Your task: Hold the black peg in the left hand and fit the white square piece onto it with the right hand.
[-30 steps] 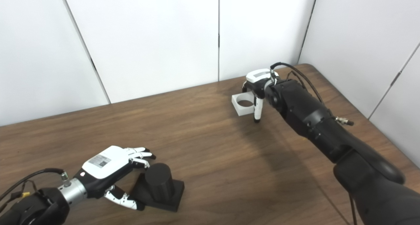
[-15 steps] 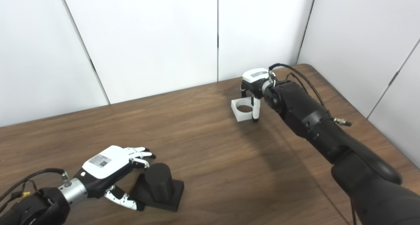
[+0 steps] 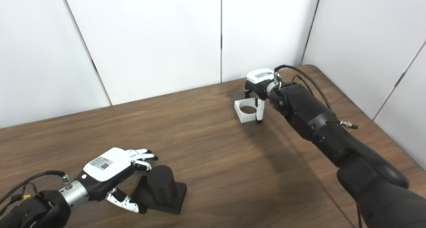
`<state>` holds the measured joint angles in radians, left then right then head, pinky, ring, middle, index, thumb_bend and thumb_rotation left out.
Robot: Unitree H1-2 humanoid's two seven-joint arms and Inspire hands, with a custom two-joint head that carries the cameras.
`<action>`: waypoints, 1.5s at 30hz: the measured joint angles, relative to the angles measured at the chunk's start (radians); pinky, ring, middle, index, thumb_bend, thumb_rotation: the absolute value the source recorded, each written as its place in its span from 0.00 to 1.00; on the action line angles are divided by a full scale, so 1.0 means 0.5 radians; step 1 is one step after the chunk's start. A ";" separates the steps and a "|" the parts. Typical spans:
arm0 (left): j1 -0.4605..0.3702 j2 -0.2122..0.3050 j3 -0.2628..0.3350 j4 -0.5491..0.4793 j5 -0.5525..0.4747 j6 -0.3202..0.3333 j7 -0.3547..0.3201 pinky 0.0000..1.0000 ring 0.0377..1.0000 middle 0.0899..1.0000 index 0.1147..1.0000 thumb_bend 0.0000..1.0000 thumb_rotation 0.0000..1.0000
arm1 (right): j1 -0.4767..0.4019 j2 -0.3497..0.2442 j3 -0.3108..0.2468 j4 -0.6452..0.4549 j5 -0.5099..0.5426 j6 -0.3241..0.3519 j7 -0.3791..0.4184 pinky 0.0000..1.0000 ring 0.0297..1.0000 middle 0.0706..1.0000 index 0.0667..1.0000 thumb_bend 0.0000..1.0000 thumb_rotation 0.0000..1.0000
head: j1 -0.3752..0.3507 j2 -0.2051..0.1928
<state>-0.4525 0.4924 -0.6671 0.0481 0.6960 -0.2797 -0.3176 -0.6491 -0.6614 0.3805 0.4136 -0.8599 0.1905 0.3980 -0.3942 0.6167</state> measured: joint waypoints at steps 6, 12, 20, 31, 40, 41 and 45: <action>0.000 0.000 0.001 0.000 0.000 -0.003 0.000 0.86 0.91 0.87 0.43 0.52 0.07 | 0.051 0.001 -0.080 -0.049 0.098 0.009 0.001 0.72 0.82 0.78 0.44 0.52 0.12 | 0.031 0.025; -0.002 -0.001 0.001 0.001 0.002 -0.008 0.002 0.85 0.91 0.87 0.43 0.52 0.07 | 0.100 0.015 -0.106 -0.169 0.191 0.008 0.028 0.74 0.84 0.78 0.44 0.52 0.12 | 0.116 0.086; -0.014 -0.015 -0.002 0.012 0.007 -0.011 0.002 0.87 0.92 0.87 0.43 0.52 0.07 | 0.151 -0.024 -0.194 -0.451 0.286 -0.017 0.052 0.73 0.82 0.78 0.44 0.52 0.12 | 0.267 0.156; -0.032 -0.042 0.000 0.052 0.008 -0.028 0.009 0.85 0.92 0.87 0.42 0.52 0.07 | 0.208 -0.100 -0.246 -0.872 0.400 -0.099 0.152 0.74 0.81 0.77 0.44 0.52 0.13 | 0.435 0.218; -0.040 -0.067 0.001 0.057 0.033 -0.009 0.001 0.87 0.95 0.88 0.42 0.52 0.07 | 0.206 -0.019 -0.237 -1.184 0.460 -0.160 0.274 0.71 0.79 0.75 0.44 0.52 0.13 | 0.509 0.252; -0.041 -0.069 0.002 0.057 0.033 -0.007 -0.002 0.87 0.95 0.88 0.42 0.52 0.07 | 0.206 -0.016 -0.237 -1.202 0.468 -0.167 0.285 0.70 0.79 0.75 0.44 0.52 0.13 | 0.521 0.258; -0.043 -0.073 0.008 0.055 0.034 0.008 -0.019 0.87 0.95 0.88 0.43 0.52 0.07 | 0.199 -0.012 -0.238 -1.289 0.507 -0.170 0.352 0.69 0.78 0.75 0.44 0.52 0.13 | 0.552 0.273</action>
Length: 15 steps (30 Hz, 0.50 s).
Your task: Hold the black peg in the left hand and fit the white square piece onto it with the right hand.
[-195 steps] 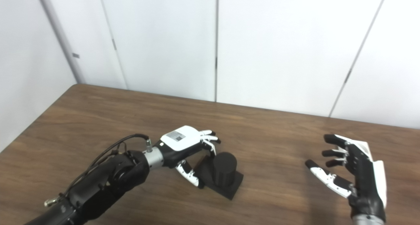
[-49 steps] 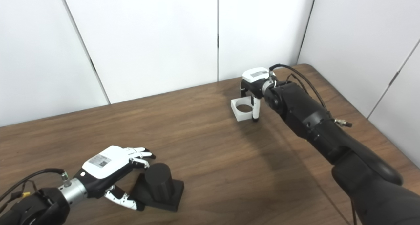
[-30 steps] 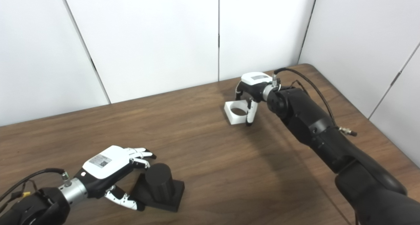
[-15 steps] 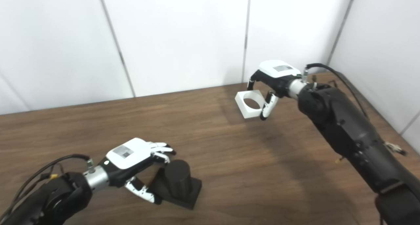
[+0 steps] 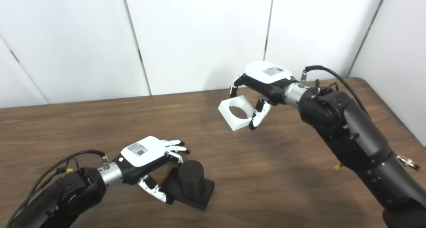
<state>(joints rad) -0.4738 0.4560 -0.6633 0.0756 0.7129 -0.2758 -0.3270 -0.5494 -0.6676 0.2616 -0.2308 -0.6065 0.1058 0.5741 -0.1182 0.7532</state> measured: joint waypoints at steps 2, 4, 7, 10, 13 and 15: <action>-0.001 -0.002 0.001 -0.002 0.002 0.004 -0.006 0.87 0.96 0.88 0.43 0.52 0.07 | -0.006 0.007 0.001 -0.050 0.014 -0.001 0.036 0.69 0.78 0.76 0.44 0.52 0.13 | 0.006 0.003; -0.001 -0.005 0.002 -0.002 0.002 0.006 -0.009 0.87 0.96 0.88 0.42 0.52 0.07 | -0.017 0.018 0.003 -0.081 0.021 0.000 0.078 0.68 0.78 0.75 0.44 0.52 0.13 | 0.015 0.012; -0.002 -0.009 0.004 -0.002 0.002 0.010 -0.014 0.87 0.96 0.88 0.42 0.52 0.07 | -0.028 0.056 0.006 -0.144 0.028 0.000 0.117 0.67 0.78 0.76 0.44 0.52 0.13 | 0.015 0.012; -0.003 -0.022 0.004 -0.002 0.006 0.034 -0.019 0.88 0.96 0.88 0.43 0.52 0.07 | -0.029 0.074 0.013 -0.189 0.057 0.004 0.165 0.68 0.78 0.76 0.44 0.52 0.13 | 0.034 0.027; -0.004 -0.022 0.005 -0.002 0.006 0.040 -0.023 0.87 0.96 0.89 0.42 0.52 0.07 | -0.028 0.083 0.017 -0.253 0.073 0.007 0.222 0.67 0.78 0.76 0.44 0.52 0.13 | 0.037 0.034; -0.005 -0.022 0.005 -0.002 0.006 0.040 -0.025 0.87 0.95 0.89 0.42 0.52 0.07 | -0.028 0.097 0.019 -0.297 0.084 0.011 0.255 0.67 0.78 0.76 0.44 0.52 0.13 | 0.037 0.040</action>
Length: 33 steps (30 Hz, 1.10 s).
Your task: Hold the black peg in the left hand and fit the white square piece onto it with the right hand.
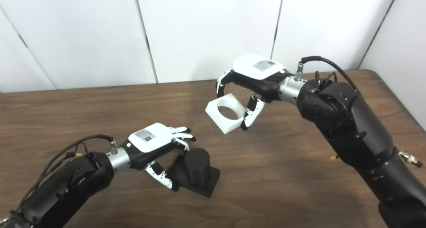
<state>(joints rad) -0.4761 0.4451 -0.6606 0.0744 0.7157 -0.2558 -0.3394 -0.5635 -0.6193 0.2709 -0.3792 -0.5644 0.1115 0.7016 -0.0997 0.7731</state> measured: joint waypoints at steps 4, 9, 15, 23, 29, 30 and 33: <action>-0.001 -0.001 0.000 -0.012 0.005 0.014 -0.018 0.86 0.95 0.89 0.42 0.52 0.07 | 0.000 0.031 0.015 -0.054 0.019 0.015 0.078 0.67 0.79 0.76 0.44 0.52 0.13 | 0.000 0.003; -0.006 -0.001 0.000 -0.014 0.006 0.017 -0.029 0.85 0.95 0.89 0.42 0.52 0.07 | 0.003 0.031 0.016 -0.130 0.068 0.049 0.143 0.67 0.78 0.74 0.44 0.52 0.13 | 0.000 0.012; -0.006 -0.002 0.000 -0.014 0.006 0.017 -0.030 0.85 0.95 0.90 0.42 0.52 0.07 | 0.013 0.031 0.026 -0.175 0.077 0.067 0.184 0.66 0.78 0.74 0.44 0.52 0.13 | 0.015 0.015; -0.008 -0.003 0.000 -0.014 0.006 0.020 -0.035 0.85 0.95 0.89 0.42 0.52 0.07 | 0.038 0.034 0.060 -0.244 0.125 0.061 0.224 0.66 0.78 0.74 0.44 0.52 0.13 | 0.018 0.025; -0.008 -0.003 0.000 -0.014 0.006 0.020 -0.035 0.85 0.95 0.90 0.43 0.52 0.07 | 0.038 0.052 0.091 -0.273 0.137 0.067 0.262 0.66 0.77 0.74 0.44 0.52 0.13 | 0.021 0.031; -0.008 -0.003 0.000 -0.014 0.006 0.020 -0.035 0.85 0.95 0.90 0.43 0.52 0.07 | 0.038 0.057 0.093 -0.276 0.137 0.068 0.268 0.67 0.78 0.74 0.44 0.52 0.13 | 0.021 0.031; -0.011 -0.011 0.000 -0.014 0.007 0.023 -0.035 0.85 0.95 0.90 0.43 0.52 0.07 | 0.039 0.074 0.108 -0.276 0.132 0.078 0.290 0.67 0.78 0.74 0.44 0.52 0.13 | 0.025 0.034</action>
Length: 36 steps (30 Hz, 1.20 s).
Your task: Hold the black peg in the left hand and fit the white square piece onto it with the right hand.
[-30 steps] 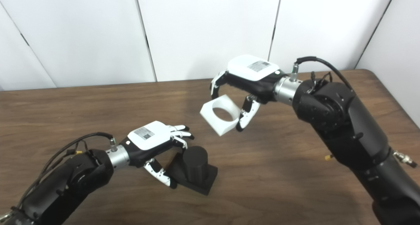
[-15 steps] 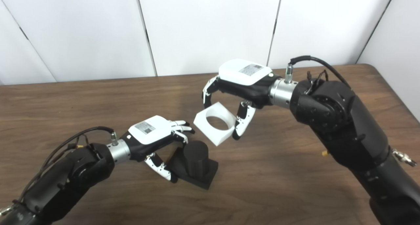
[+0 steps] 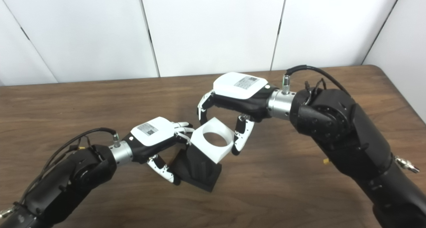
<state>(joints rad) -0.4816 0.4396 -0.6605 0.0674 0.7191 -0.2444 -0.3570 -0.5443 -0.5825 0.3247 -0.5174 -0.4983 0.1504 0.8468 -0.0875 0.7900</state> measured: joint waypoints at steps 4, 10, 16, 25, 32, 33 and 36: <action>-0.007 -0.005 -0.001 0.000 0.002 0.000 -0.010 0.85 0.95 0.89 0.42 0.52 0.07 | 0.006 0.024 0.011 0.000 0.001 0.006 0.015 0.69 0.79 0.75 0.44 0.52 0.13 | 0.000 0.000; -0.009 -0.005 -0.001 -0.004 0.002 0.007 -0.025 0.84 0.95 0.90 0.43 0.52 0.07 | 0.018 0.064 0.028 0.000 -0.011 0.016 0.022 0.70 0.79 0.75 0.44 0.52 0.13 | 0.012 0.000; -0.006 -0.005 0.000 -0.013 0.003 0.013 -0.029 0.84 0.94 0.89 0.43 0.52 0.07 | 0.019 0.115 0.037 0.001 -0.037 0.019 0.023 0.72 0.79 0.75 0.44 0.52 0.13 | 0.012 0.003; 0.000 -0.005 0.000 -0.031 0.011 0.031 -0.036 0.84 0.94 0.89 0.43 0.52 0.07 | 0.016 0.182 0.066 0.063 -0.064 0.015 0.022 0.71 0.79 0.75 0.44 0.52 0.13 | 0.025 0.015; 0.001 -0.008 0.000 -0.031 0.011 0.032 -0.036 0.81 0.94 0.88 0.43 0.52 0.07 | 0.011 0.226 0.071 0.131 -0.076 0.014 0.014 0.70 0.79 0.75 0.44 0.52 0.13 | 0.034 0.018; 0.001 -0.008 0.000 -0.031 0.011 0.031 -0.036 0.81 0.94 0.88 0.43 0.52 0.07 | 0.011 0.226 0.073 0.135 -0.079 0.014 0.014 0.70 0.79 0.75 0.44 0.52 0.13 | 0.034 0.018; 0.001 -0.008 0.000 -0.031 0.012 0.032 -0.036 0.81 0.94 0.89 0.43 0.52 0.07 | 0.011 0.226 0.077 0.135 -0.081 0.011 0.014 0.70 0.79 0.75 0.44 0.52 0.13 | 0.034 0.018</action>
<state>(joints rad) -0.4809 0.4354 -0.6603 0.0518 0.7249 -0.2285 -0.3748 -0.5387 -0.4694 0.3632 -0.4497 -0.5388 0.1559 0.8540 -0.0706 0.7992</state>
